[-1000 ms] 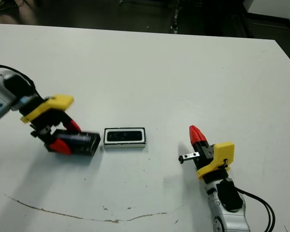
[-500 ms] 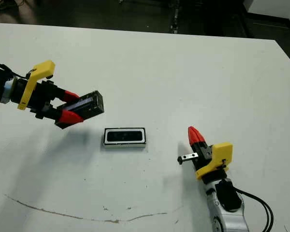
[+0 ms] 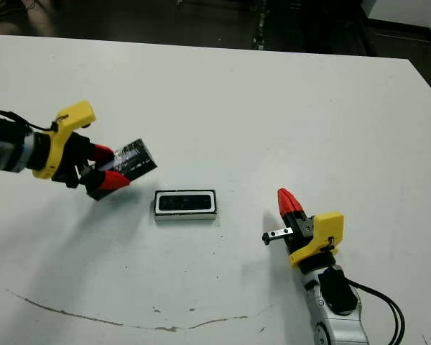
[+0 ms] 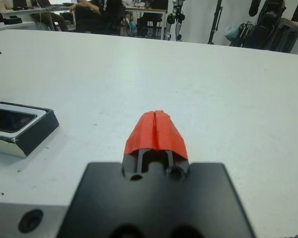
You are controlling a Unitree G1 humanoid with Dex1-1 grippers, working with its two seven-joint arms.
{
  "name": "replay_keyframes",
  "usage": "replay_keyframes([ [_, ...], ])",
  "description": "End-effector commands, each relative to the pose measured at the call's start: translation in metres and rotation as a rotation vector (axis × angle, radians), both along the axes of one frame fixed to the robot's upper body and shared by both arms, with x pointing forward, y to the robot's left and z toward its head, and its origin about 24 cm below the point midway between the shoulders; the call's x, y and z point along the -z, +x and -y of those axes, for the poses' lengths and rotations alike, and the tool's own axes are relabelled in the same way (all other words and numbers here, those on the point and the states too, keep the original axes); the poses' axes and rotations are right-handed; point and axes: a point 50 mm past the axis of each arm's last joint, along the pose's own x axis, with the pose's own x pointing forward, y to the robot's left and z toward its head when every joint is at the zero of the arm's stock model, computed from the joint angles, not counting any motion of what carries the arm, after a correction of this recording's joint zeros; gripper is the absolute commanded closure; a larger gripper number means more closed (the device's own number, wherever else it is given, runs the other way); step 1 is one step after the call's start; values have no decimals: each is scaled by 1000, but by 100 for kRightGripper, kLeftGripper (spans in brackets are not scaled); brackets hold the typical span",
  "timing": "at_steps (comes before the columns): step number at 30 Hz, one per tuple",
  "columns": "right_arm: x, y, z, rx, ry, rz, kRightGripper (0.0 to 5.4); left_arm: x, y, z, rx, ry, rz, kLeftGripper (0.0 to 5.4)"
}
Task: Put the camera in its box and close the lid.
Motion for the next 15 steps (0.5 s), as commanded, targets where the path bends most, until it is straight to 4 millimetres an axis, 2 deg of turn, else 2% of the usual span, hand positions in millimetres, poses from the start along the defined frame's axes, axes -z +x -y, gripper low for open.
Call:
replay_keyframes([
  [1,3,-2,3,18,0,-14,540,11,-3,4,27,-12,-38,224],
  [15,3,-2,3,10,-9,-9,540,23,-4,16,98,-52,-49,224],
])
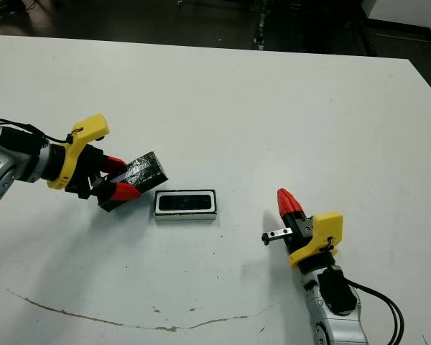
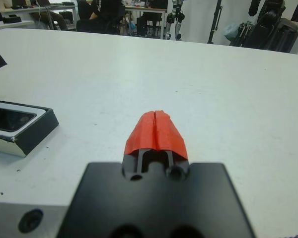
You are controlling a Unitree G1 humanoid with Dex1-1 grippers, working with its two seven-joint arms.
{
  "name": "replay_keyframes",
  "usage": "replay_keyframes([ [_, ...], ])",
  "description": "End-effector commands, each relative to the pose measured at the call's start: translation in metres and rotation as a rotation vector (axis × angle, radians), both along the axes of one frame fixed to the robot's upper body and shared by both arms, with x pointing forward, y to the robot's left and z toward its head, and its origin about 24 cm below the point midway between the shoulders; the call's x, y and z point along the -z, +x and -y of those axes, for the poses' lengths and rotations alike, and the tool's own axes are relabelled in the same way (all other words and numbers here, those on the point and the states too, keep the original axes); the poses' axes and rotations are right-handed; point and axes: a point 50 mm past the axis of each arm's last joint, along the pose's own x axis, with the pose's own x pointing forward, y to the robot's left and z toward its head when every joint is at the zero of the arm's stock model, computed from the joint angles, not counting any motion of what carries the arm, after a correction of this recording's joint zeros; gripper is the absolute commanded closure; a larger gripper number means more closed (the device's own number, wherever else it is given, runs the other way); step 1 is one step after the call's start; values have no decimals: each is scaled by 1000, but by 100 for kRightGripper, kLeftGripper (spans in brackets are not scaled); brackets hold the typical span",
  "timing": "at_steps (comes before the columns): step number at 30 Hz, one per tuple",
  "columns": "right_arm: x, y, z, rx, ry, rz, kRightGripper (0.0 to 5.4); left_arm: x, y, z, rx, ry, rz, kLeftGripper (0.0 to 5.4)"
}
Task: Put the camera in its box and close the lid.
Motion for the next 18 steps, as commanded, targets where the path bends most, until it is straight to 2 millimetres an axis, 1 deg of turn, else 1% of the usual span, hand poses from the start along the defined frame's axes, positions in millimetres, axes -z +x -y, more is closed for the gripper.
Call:
replay_keyframes([
  [1,3,-1,3,9,-5,-10,540,7,-1,2,11,-6,-20,224],
  [7,3,-2,3,13,-3,-17,540,8,-1,6,26,-16,-20,224],
  [18,3,-2,3,15,-1,-20,540,21,1,16,69,-23,-51,224],
])
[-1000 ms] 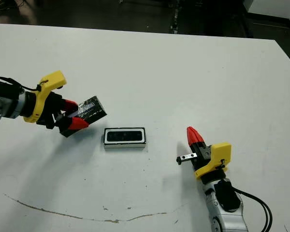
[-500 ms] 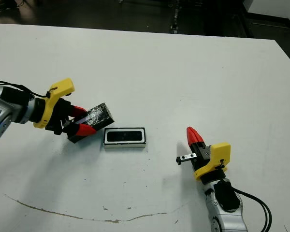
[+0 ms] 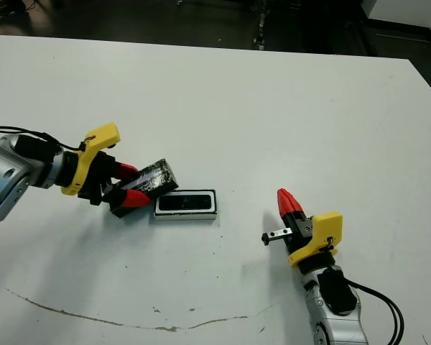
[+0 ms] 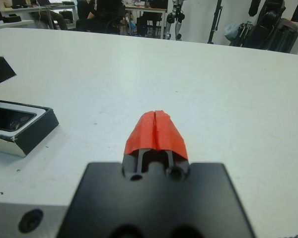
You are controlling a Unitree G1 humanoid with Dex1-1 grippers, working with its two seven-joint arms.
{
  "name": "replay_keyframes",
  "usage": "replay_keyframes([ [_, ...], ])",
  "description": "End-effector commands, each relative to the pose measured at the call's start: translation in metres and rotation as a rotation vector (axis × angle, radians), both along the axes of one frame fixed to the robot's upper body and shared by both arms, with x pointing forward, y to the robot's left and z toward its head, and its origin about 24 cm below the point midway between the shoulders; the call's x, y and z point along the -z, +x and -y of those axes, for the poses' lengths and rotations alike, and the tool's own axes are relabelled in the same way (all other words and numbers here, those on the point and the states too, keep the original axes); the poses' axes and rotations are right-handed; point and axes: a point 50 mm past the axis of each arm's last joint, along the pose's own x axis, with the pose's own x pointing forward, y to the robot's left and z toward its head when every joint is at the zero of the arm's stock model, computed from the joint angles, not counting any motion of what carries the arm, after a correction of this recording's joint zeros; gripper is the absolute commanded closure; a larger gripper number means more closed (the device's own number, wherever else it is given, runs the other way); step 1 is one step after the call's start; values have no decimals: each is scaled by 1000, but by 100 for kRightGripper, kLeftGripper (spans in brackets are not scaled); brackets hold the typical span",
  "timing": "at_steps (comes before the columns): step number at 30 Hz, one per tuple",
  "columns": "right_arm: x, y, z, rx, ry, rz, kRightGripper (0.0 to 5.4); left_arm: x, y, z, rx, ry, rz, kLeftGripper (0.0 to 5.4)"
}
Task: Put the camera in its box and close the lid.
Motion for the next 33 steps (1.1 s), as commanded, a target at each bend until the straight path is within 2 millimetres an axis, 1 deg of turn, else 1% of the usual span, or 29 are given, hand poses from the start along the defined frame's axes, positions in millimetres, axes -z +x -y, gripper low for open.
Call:
replay_keyframes([
  [1,3,-2,3,16,-2,-19,540,10,-1,3,9,21,-29,224],
  [6,3,-2,4,12,-2,-17,540,15,-1,6,24,22,-46,224],
  [15,4,-2,4,11,-6,-22,540,17,-4,12,62,9,-70,224],
  [26,5,-2,3,12,-15,-20,540,13,-8,26,134,-41,-50,224],
  [33,6,-2,3,11,1,-30,540,14,-11,29,162,-56,-57,224],
])
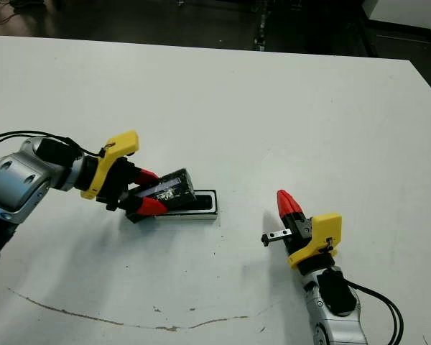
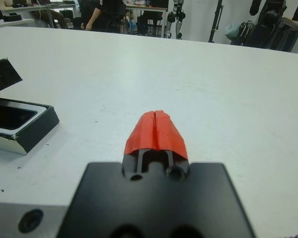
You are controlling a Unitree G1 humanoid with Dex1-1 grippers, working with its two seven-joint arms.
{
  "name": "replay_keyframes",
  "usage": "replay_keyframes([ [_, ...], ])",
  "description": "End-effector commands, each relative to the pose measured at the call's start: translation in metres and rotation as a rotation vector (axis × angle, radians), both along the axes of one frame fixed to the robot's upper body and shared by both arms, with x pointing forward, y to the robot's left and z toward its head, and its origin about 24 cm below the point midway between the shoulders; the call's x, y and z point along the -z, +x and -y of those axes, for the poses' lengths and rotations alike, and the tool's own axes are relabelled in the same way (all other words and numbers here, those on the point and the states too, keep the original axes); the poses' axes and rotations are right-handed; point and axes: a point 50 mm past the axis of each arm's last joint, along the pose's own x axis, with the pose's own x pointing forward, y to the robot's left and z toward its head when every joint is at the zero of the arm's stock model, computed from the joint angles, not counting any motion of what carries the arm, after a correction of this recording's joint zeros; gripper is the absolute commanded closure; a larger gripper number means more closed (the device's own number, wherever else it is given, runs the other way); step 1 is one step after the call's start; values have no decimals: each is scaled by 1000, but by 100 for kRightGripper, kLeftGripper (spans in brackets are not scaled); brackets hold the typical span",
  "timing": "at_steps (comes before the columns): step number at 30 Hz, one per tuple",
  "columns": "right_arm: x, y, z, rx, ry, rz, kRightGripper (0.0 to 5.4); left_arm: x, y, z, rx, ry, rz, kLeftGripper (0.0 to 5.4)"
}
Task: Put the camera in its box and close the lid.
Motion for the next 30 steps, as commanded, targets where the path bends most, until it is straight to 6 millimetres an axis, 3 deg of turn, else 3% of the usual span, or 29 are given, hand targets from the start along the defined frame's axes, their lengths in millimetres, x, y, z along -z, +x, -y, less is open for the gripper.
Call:
replay_keyframes([
  [1,4,-2,3,13,5,-24,540,11,-7,6,31,-7,-62,224],
  [30,6,-2,3,11,9,-27,540,34,-4,24,117,40,-65,224],
])
